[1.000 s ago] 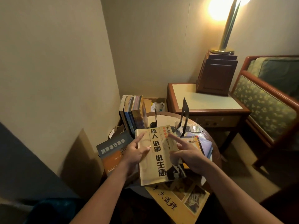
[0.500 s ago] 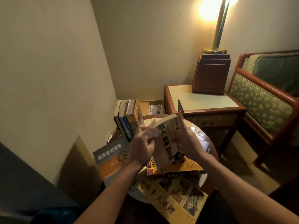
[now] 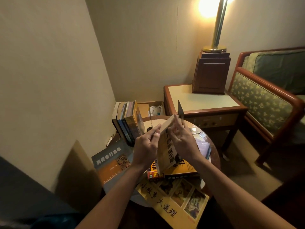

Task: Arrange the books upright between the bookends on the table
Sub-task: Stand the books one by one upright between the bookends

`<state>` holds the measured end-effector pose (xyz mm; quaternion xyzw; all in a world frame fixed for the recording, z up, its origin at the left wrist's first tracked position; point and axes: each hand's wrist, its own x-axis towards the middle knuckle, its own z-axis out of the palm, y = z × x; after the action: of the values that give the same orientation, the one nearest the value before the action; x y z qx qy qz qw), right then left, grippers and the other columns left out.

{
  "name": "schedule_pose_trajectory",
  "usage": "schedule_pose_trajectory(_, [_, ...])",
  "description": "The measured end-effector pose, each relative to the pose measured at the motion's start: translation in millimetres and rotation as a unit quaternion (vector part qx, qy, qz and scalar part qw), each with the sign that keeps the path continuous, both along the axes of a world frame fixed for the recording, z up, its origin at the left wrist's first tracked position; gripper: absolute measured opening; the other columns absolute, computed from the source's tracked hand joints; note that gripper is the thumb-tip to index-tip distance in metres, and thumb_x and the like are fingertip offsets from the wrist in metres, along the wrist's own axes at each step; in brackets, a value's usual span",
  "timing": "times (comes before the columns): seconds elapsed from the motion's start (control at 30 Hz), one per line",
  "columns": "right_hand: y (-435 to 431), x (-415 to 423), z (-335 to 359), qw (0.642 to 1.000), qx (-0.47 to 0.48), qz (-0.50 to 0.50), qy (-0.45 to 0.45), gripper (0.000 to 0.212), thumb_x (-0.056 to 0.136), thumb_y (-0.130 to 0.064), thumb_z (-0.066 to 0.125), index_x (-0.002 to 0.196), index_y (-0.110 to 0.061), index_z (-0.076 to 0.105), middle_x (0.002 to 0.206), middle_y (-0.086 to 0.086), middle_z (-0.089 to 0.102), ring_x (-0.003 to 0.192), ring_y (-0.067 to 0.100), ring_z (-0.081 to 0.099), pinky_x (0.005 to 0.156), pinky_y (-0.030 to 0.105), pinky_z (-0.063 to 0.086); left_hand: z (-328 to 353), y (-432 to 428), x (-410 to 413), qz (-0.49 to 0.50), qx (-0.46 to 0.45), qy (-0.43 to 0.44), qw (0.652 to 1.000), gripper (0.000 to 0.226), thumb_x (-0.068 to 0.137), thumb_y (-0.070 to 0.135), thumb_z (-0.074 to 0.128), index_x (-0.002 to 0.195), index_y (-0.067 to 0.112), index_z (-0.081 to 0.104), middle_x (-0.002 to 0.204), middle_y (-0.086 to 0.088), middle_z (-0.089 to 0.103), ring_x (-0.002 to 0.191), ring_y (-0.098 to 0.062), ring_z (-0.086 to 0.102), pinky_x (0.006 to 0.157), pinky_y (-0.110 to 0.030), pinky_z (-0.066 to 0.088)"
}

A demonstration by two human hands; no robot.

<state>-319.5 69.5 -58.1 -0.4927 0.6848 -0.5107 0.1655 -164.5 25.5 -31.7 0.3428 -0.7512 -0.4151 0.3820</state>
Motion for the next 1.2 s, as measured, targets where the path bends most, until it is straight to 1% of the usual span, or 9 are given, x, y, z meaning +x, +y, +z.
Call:
schedule_pose_trajectory(0.1, [7.0,3.8,7.1,0.996,0.010,-0.002,-0.085,0.066,0.092,-0.060,0.047,0.151,-0.056,0.018,0.151,0.007,0.040,0.129,0.028,0.051,0.091,0.048,0.058,2.1,5.5,-1.2,-0.029,0.096,0.037,0.994,0.037,0.108,0.022,0.042,0.140,0.019,0.059,0.114,0.013,0.063,0.090,0.011,0.064,0.071,-0.022,0.059])
schedule_pose_trajectory(0.3, [19.8,0.4,18.3,0.979,0.014,0.003,-0.204,0.062,0.102,-0.040,0.050,0.153,-0.052,0.017,0.156,0.006,0.037,0.129,0.027,0.054,0.089,0.046,0.059,3.1,20.9,-11.2,-0.070,0.198,0.080,0.974,0.036,0.104,0.022,0.042,0.133,0.022,0.062,0.132,0.002,0.064,0.125,-0.017,0.061,0.103,-0.037,0.051])
schedule_pose_trajectory(0.5, [38.3,-8.0,21.8,0.980,0.011,-0.003,-0.200,0.058,0.105,-0.032,0.046,0.156,-0.044,0.020,0.151,0.008,0.046,0.111,0.012,0.057,0.065,0.015,0.054,-13.2,41.8,-27.7,-0.108,0.164,0.053,0.979,0.048,0.095,0.043,0.038,0.139,0.032,0.056,0.142,-0.005,0.059,0.125,-0.022,0.060,0.098,-0.046,0.056])
schedule_pose_trajectory(0.57, [46.1,-8.5,25.3,0.985,0.018,-0.012,-0.170,0.059,0.105,-0.030,0.048,0.157,-0.039,0.021,0.145,0.000,0.048,0.101,0.005,0.060,0.060,0.007,0.050,-21.4,48.4,-32.5,-0.119,0.101,-0.007,0.988,0.049,0.102,0.036,0.042,0.149,0.020,0.046,0.150,-0.007,0.051,0.135,-0.018,0.051,0.109,-0.036,0.048])
schedule_pose_trajectory(0.63, [53.6,-7.2,28.9,0.990,0.035,-0.017,-0.135,0.060,0.105,-0.030,0.049,0.157,-0.036,0.021,0.138,-0.006,0.048,0.096,0.002,0.059,0.057,0.004,0.047,-31.4,50.9,-38.2,-0.118,0.106,-0.026,0.987,0.046,0.107,0.025,0.041,0.151,0.012,0.042,0.153,-0.004,0.046,0.132,0.004,0.047,0.103,-0.008,0.039])
schedule_pose_trajectory(0.7, [58.8,-8.2,29.2,0.993,0.043,-0.028,-0.105,0.059,0.104,-0.031,0.049,0.156,-0.038,0.024,0.148,0.000,0.047,0.112,0.009,0.055,0.067,0.007,0.049,-39.2,51.8,-44.0,-0.129,0.165,-0.005,0.978,0.044,0.110,0.023,0.033,0.152,0.015,0.041,0.148,0.006,0.046,0.114,0.023,0.047,0.087,0.001,0.039])
schedule_pose_trajectory(0.9, [66.7,-11.2,30.0,0.998,0.045,-0.038,-0.038,0.056,0.103,-0.020,0.047,0.152,-0.043,0.033,0.153,0.008,0.044,0.109,0.009,0.047,0.066,0.017,0.054,-54.4,48.7,-51.6,-0.119,0.220,-0.004,0.968,0.048,0.108,0.038,0.031,0.156,0.031,0.029,0.152,0.014,0.035,0.131,-0.007,0.044,0.085,-0.011,0.051])
schedule_pose_trajectory(1.07, [64.0,-12.6,30.5,0.994,0.091,-0.052,0.039,0.053,0.100,-0.016,0.055,0.151,-0.024,0.043,0.145,0.016,0.052,0.122,0.025,0.056,0.085,0.029,0.055,-63.5,44.0,-52.1,-0.110,0.181,-0.045,0.976,0.062,0.091,0.065,0.026,0.151,0.050,0.024,0.162,0.003,0.034,0.140,-0.022,0.043,0.106,-0.047,0.048])
schedule_pose_trajectory(1.2, [58.6,-20.2,36.9,0.993,0.101,-0.035,0.050,0.053,0.100,-0.009,0.053,0.150,-0.021,0.042,0.144,0.016,0.051,0.131,0.036,0.051,0.088,0.041,0.056,-61.3,34.0,-46.0,-0.122,0.150,-0.078,0.978,0.064,0.097,0.064,0.029,0.157,0.040,0.021,0.160,0.002,0.035,0.133,-0.016,0.046,0.099,-0.029,0.049])
